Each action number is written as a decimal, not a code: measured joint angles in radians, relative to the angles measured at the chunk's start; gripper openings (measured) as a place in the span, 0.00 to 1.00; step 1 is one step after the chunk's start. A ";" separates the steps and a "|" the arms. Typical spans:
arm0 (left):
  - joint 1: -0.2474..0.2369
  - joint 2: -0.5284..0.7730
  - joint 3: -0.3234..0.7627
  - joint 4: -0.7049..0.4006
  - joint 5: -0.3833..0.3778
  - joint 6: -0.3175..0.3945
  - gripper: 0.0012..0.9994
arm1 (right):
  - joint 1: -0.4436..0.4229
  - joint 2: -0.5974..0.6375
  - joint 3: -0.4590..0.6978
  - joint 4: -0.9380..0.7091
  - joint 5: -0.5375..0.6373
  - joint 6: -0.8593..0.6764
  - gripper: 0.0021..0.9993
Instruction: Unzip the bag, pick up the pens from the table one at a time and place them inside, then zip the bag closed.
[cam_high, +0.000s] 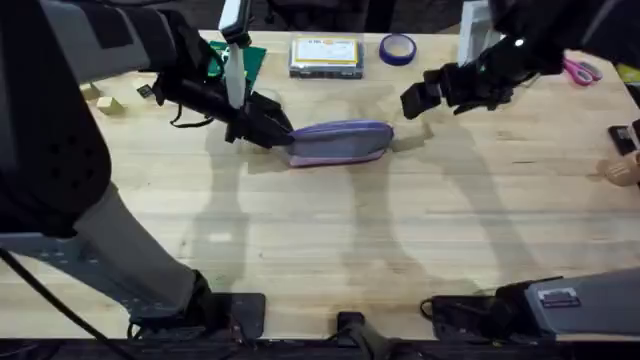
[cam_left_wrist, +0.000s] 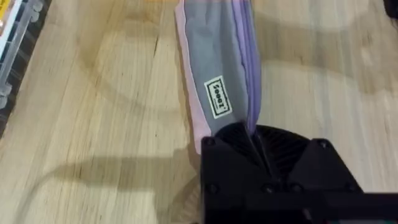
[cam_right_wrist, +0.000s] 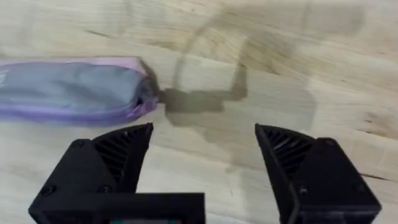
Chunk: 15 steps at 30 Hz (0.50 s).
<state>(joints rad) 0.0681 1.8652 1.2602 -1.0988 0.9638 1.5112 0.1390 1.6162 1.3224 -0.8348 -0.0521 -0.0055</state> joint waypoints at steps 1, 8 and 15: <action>0.000 0.000 0.000 0.000 0.000 0.000 0.04 | 0.006 -0.022 0.000 -0.006 0.000 -0.004 1.00; 0.000 0.000 0.000 0.000 0.000 0.000 0.04 | 0.030 -0.159 0.000 -0.035 -0.020 -0.026 1.00; 0.000 0.000 0.000 0.000 -0.001 0.002 0.10 | 0.030 -0.255 0.000 -0.062 -0.023 -0.032 1.00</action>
<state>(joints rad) 0.0681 1.8654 1.2602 -1.0988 0.9632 1.5131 0.1692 1.3611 1.3224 -0.8968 -0.0748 -0.0376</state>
